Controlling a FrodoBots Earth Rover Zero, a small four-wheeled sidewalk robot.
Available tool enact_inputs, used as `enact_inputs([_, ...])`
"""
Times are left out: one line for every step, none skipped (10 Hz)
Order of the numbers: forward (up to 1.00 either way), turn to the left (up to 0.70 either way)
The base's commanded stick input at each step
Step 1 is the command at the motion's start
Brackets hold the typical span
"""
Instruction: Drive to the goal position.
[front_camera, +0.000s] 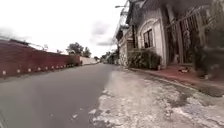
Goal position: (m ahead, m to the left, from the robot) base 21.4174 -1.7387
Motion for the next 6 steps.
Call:
enact_inputs([0.70, 0.00])
enact_inputs([0.70, 0.00])
enact_inputs([0.70, 0.00])
enact_inputs([0.70, 0.00])
enact_inputs([0.70, 0.00])
enact_inputs([0.70, 0.00])
